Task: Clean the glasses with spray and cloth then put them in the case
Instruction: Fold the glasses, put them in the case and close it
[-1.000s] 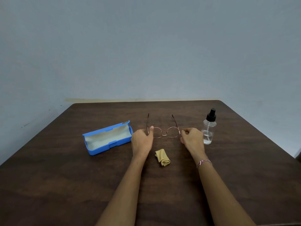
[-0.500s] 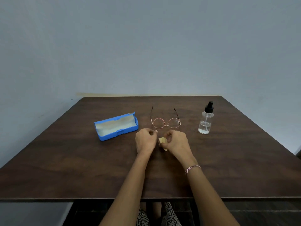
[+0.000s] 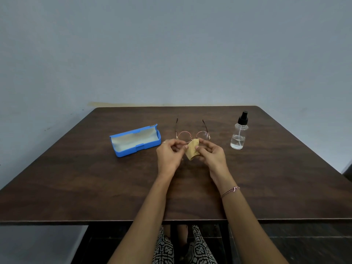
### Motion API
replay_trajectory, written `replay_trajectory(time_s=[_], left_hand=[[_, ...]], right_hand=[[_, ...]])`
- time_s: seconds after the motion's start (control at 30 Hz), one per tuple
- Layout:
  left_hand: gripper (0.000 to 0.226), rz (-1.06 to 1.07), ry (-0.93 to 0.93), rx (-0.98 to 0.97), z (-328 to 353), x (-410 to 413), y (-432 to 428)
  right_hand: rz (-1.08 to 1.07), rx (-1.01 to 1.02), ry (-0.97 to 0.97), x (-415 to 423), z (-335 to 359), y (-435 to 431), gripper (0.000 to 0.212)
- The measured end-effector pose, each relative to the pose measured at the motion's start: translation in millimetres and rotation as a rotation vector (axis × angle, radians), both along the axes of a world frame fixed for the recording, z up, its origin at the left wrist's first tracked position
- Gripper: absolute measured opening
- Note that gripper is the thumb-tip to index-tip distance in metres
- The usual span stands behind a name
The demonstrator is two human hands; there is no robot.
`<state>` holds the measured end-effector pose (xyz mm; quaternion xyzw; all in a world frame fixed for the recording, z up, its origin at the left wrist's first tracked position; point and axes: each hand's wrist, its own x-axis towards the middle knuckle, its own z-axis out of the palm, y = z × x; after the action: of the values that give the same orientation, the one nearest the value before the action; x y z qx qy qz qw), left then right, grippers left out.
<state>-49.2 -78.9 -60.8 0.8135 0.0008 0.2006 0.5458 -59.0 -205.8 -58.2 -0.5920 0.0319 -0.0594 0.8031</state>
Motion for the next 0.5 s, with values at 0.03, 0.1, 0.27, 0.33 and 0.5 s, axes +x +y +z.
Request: replay_trajectory(time_s=[0.03,0.1,0.27,0.33,0.5], left_hand=[[0.011,-0.005,-0.015,-0.055,-0.2,0.2,-0.2],[0.008,-0.047,-0.017,-0.139,-0.8,0.3,-1.6],[0.011,-0.13,-0.014,-0.178,-0.5,-2.8,-5.5],[0.013,-0.114,-0.03,-0.12,-2.0,-2.0,-5.6],[0.011,-0.096,-0.147,-0.021,-2.2,-4.6,-7.1]], right_hand=[[0.007,0.018,0.001,-0.7,0.7,-0.3,0.028],[0.019,0.044,0.001,-1.4,1.0,-0.6,0.024],[0.03,0.084,0.021,-0.5,1.3,-0.8,0.022],[0.029,0.097,0.023,-0.9,2.1,-0.6,0.02],[0.034,0.085,0.021,-4.6,3.8,0.2,0.021]])
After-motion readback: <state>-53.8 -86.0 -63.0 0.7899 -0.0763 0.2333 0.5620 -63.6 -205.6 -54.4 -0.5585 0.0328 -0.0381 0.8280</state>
